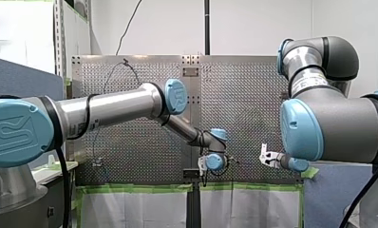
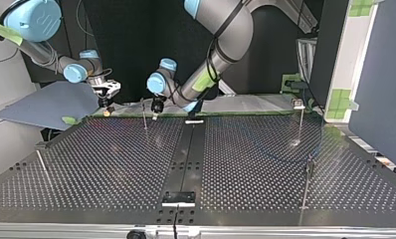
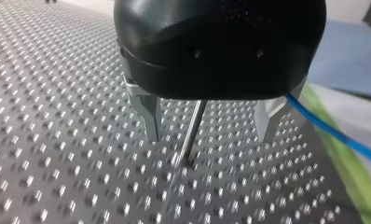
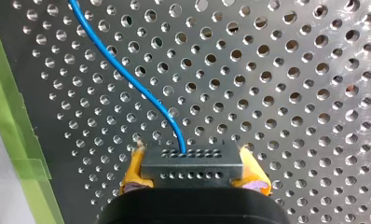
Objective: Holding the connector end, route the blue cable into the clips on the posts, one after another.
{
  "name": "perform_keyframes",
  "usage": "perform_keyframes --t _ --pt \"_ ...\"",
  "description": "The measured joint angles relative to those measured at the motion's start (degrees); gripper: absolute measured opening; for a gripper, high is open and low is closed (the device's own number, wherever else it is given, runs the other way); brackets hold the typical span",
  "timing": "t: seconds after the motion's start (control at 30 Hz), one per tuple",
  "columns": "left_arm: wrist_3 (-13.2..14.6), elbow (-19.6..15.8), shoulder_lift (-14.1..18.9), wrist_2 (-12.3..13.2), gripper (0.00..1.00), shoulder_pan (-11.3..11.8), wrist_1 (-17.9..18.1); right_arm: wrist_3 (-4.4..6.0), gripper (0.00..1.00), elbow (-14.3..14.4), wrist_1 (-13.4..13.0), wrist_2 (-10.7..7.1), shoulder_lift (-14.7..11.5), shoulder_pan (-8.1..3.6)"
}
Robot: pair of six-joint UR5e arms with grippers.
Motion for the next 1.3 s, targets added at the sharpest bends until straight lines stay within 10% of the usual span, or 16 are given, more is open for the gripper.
perform_keyframes --t 0.43,1.3 --pt "0.1 -2.49 1.83 0.1 0.98 -2.53 -5.45 -0.08 0.0 0.01 0.04 0.02 0.27 -0.15" --pt "0.17 -13.0 6.39 -0.49 0.98 -5.27 1.23 -0.24 0.0 0.01 0.4 -0.03 0.63 -0.23"
